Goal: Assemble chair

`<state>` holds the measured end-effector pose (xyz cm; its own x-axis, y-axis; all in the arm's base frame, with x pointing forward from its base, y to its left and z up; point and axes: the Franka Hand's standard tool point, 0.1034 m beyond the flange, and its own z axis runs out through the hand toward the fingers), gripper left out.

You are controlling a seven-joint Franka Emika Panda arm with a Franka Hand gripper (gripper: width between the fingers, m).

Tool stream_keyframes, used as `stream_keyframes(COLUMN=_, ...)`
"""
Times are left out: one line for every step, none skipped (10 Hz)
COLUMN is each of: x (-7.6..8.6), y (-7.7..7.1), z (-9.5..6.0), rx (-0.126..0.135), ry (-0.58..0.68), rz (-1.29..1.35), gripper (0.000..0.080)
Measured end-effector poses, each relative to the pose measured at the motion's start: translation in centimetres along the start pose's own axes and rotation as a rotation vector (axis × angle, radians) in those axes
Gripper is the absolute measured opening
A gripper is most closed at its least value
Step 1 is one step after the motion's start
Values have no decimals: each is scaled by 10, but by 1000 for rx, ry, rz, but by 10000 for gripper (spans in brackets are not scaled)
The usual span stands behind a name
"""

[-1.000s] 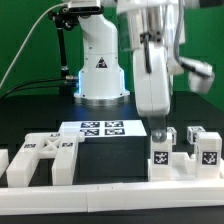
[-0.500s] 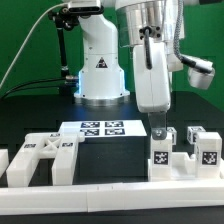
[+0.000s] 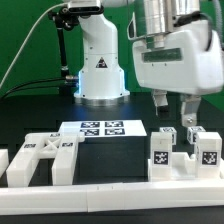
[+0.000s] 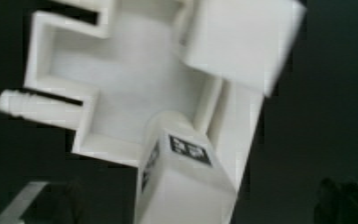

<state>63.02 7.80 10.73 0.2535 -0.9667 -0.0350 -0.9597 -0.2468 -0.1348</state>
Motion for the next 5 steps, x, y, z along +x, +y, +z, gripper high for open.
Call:
stream_keyframes(x=3, y=0, z=0, rx=0, ry=1, rz=-92, gripper=649)
stream_keyframes(x=3, y=0, z=0, rx=0, ry=1, rz=-150, gripper=649)
stream_keyframes(x=3, y=0, z=0, rx=0, ry=1, rz=-190, gripper=649)
stream_keyframes(x=3, y=0, z=0, rx=0, ry=1, rz=-258, gripper=649)
stream_keyframes(x=3, y=2, z=2, rx=-1, ry=3, rz=-316, gripper=649)
